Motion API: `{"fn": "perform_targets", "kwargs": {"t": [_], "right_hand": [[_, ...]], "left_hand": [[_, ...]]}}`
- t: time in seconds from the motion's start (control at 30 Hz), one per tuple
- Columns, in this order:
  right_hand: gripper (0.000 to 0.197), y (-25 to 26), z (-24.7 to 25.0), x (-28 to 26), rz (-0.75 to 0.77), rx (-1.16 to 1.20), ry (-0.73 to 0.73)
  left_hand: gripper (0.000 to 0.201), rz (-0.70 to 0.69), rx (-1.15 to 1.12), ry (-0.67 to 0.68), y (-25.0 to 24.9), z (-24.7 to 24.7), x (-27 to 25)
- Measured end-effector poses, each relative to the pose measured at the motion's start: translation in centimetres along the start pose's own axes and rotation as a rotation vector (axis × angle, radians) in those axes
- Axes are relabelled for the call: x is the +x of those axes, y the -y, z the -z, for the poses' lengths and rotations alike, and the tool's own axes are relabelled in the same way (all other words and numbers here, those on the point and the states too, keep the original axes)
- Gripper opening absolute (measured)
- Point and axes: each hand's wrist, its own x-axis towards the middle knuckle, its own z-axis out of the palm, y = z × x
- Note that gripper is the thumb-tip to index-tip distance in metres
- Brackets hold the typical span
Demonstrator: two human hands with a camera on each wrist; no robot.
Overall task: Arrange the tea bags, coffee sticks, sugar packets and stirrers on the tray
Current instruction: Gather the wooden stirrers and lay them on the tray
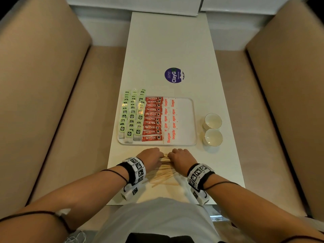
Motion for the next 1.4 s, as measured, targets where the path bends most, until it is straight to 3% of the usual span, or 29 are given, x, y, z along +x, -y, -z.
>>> {"fn": "perform_targets", "kwargs": {"t": [0.5,0.57,0.83,1.0,1.17,1.3,1.4], "right_hand": [[0.012,-0.1,1.3,-0.2,-0.009,0.115,0.085],[0.014,-0.2,1.6,-0.2,-0.009,0.15,0.094],[0.036,-0.9,4.0,0.2,0.068,0.209,0.053],[0.051,-1.8,6.2,-0.1,0.033,0.312,0.001],[0.056,-2.0,8.1,-0.1,-0.074,0.399,-0.101],[0.062,-1.4,9.2,0.6,-0.113,0.358,-0.132],[0.055,-1.3,9.8,1.1,-0.124,0.3,-0.179]], "left_hand": [[0.024,0.027,-0.023,0.084,-0.1,0.7,0.2],[0.019,0.011,-0.024,0.068,-0.2,0.8,0.2],[0.035,-0.046,0.066,-0.011,0.2,2.0,0.1],[0.046,-0.017,-0.037,-0.033,0.5,3.2,-0.3],[0.03,-0.019,-0.17,-0.099,0.4,3.9,-0.8],[0.033,-0.009,-0.291,-0.088,-0.1,4.2,-0.7],[0.033,0.018,-0.381,-0.067,-0.5,4.7,-0.7]]}}
